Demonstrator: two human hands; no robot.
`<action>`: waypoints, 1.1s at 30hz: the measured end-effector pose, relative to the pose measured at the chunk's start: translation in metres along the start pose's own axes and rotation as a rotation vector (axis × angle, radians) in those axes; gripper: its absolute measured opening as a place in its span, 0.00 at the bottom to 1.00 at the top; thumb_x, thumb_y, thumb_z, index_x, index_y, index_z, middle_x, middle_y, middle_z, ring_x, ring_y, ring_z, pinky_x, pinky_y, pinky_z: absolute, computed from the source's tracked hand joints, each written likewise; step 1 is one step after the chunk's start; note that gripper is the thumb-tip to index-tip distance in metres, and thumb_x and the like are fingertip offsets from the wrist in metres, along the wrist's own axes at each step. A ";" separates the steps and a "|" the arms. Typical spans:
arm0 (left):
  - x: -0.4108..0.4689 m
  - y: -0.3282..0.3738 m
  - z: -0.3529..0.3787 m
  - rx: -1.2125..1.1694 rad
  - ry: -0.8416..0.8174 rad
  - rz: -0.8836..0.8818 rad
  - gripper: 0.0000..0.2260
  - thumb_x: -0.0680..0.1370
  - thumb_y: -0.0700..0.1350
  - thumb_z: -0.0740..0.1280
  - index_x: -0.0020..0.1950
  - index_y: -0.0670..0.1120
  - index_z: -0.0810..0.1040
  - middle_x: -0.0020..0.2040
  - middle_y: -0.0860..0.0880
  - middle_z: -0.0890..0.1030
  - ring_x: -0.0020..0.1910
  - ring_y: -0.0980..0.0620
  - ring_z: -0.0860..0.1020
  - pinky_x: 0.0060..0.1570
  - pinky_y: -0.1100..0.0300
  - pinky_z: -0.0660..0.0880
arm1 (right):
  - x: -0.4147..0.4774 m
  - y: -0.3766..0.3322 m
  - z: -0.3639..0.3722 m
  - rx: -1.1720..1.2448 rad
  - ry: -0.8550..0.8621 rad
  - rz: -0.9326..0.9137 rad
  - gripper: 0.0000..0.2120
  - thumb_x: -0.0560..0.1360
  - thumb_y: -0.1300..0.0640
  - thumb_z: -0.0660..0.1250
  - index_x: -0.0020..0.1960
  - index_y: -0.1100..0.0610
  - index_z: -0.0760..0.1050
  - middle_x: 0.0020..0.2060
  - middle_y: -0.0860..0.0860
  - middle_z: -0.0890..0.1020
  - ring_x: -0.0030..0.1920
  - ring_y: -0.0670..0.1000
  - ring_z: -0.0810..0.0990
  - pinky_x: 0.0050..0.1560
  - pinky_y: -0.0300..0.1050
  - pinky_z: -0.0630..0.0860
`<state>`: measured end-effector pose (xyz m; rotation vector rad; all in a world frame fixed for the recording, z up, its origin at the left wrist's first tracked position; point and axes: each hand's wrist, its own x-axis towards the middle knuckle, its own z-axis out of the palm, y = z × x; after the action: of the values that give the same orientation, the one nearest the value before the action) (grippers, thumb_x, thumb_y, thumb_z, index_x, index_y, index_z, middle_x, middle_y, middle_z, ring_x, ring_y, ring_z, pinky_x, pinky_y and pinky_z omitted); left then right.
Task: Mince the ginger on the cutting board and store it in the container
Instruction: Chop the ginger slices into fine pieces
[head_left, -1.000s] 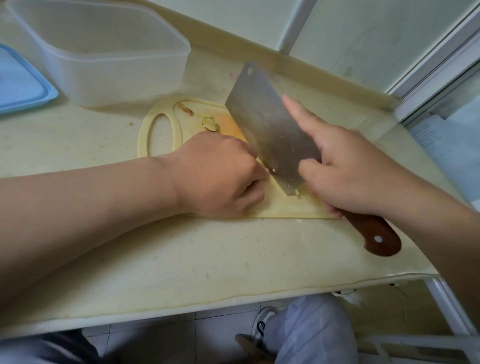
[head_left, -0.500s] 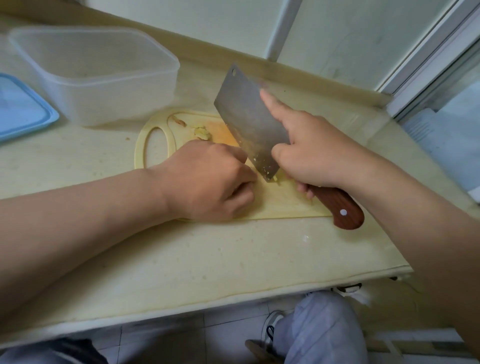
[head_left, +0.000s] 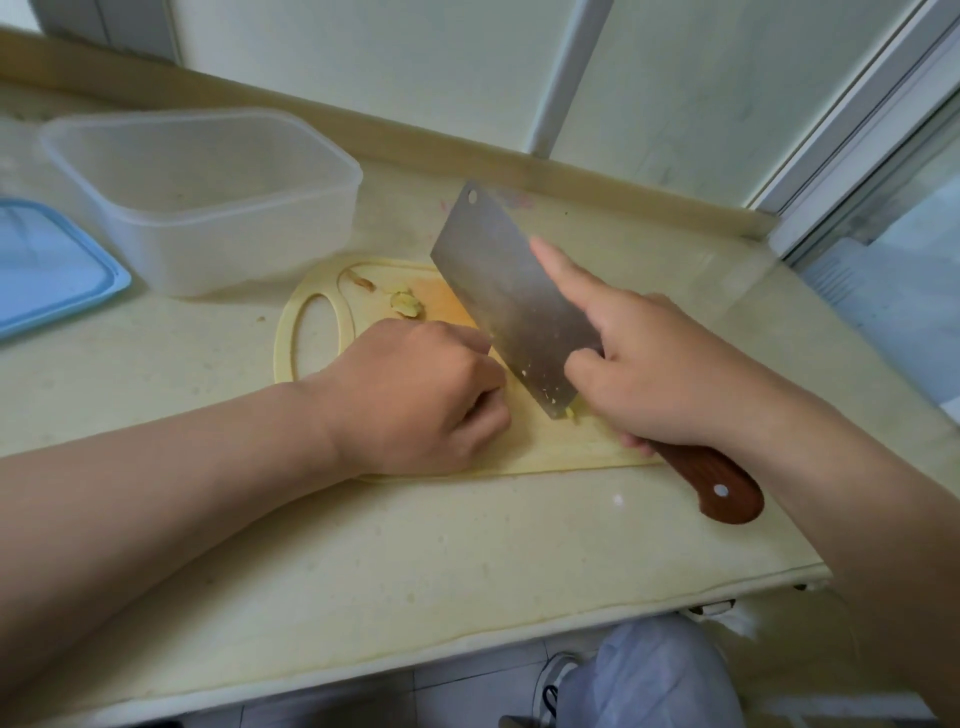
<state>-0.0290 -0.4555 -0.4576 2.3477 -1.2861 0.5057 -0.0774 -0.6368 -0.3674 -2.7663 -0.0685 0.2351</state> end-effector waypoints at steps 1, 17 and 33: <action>0.000 0.000 -0.001 -0.016 0.038 -0.020 0.16 0.75 0.50 0.56 0.32 0.45 0.75 0.30 0.50 0.69 0.27 0.44 0.68 0.25 0.56 0.70 | 0.005 -0.004 -0.002 -0.018 -0.027 0.003 0.44 0.77 0.63 0.57 0.80 0.27 0.44 0.32 0.53 0.77 0.20 0.52 0.79 0.27 0.54 0.83; 0.000 0.000 -0.002 0.091 0.175 -0.329 0.16 0.72 0.50 0.56 0.27 0.44 0.70 0.26 0.51 0.69 0.25 0.44 0.68 0.25 0.64 0.59 | -0.014 0.003 0.020 -0.035 0.199 -0.111 0.43 0.79 0.62 0.58 0.82 0.32 0.42 0.25 0.49 0.72 0.28 0.52 0.73 0.33 0.56 0.75; 0.000 0.000 -0.005 0.039 0.187 -0.331 0.17 0.71 0.52 0.55 0.26 0.44 0.68 0.26 0.51 0.68 0.25 0.44 0.68 0.24 0.55 0.70 | 0.036 0.000 0.004 0.279 0.028 0.111 0.45 0.75 0.65 0.55 0.81 0.29 0.48 0.34 0.54 0.80 0.22 0.51 0.77 0.27 0.46 0.78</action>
<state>-0.0299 -0.4533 -0.4537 2.4133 -0.7913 0.6274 -0.0426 -0.6326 -0.3767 -2.4973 0.1163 0.2163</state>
